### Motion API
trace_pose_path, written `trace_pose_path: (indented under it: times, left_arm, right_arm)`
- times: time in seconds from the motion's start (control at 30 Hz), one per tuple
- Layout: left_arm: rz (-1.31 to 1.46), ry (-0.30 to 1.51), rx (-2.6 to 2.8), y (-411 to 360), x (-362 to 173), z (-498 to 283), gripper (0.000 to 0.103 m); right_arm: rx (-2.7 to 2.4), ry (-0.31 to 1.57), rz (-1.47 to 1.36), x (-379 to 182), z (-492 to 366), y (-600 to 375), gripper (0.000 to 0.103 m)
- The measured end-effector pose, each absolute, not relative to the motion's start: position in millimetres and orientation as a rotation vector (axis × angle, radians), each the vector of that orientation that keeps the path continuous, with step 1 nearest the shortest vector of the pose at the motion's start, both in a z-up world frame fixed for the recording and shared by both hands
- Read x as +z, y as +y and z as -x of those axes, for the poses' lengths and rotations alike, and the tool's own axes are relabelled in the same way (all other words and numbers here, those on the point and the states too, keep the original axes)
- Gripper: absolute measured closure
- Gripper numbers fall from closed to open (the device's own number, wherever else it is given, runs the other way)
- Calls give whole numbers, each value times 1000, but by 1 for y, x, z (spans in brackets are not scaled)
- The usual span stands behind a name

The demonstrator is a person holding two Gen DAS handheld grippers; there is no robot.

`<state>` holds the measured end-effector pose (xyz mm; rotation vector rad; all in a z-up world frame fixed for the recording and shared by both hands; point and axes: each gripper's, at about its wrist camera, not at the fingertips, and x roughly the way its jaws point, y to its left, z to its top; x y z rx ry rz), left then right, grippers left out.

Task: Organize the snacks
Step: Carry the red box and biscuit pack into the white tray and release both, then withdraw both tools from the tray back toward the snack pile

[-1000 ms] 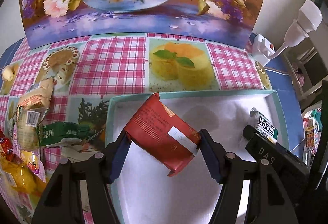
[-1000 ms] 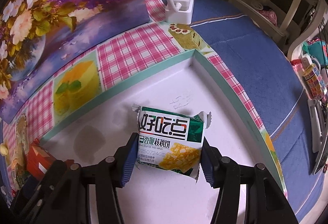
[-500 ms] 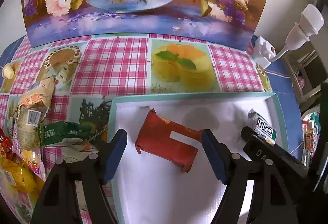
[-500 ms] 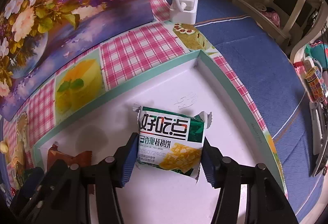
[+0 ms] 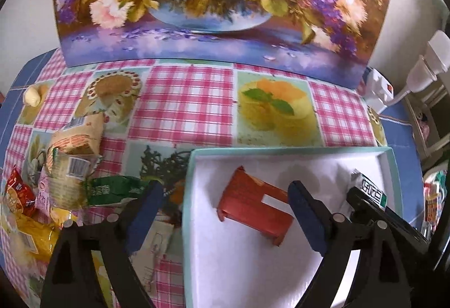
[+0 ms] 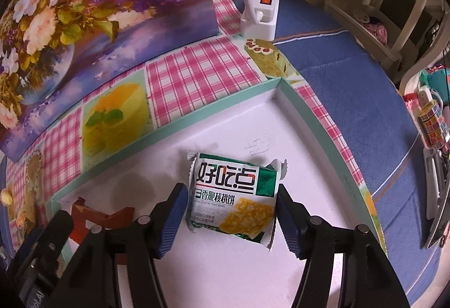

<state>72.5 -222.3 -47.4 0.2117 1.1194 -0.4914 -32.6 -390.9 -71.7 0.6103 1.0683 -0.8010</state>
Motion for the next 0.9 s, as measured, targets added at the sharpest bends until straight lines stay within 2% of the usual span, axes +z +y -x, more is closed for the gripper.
trace_pose_path:
  times: [0.23,0.27,0.37,0.5,0.9]
  left_arm:
    - [-201,1106,-423,-215,-49,-80,12]
    - [-199,1105,-414,-213,-49,-81,12]
    - [-190,1104,-390,-210,-49,-85,5]
    - [-177,1104,-369,-205,-49,-88,4]
    - [-168,1091,-340,-200,-47,-93,4]
  right_arm:
    - [-794,1053,-587,-69,31,-390,22]
    - [-791,1050,-583,-69,31,-389,16]
    - [-786,1042,-574,-68,29,-388,9]
    - [-785,1036,-571,-67,29,-387,0]
    - [-796,1036,-574,-67,32,-389,0]
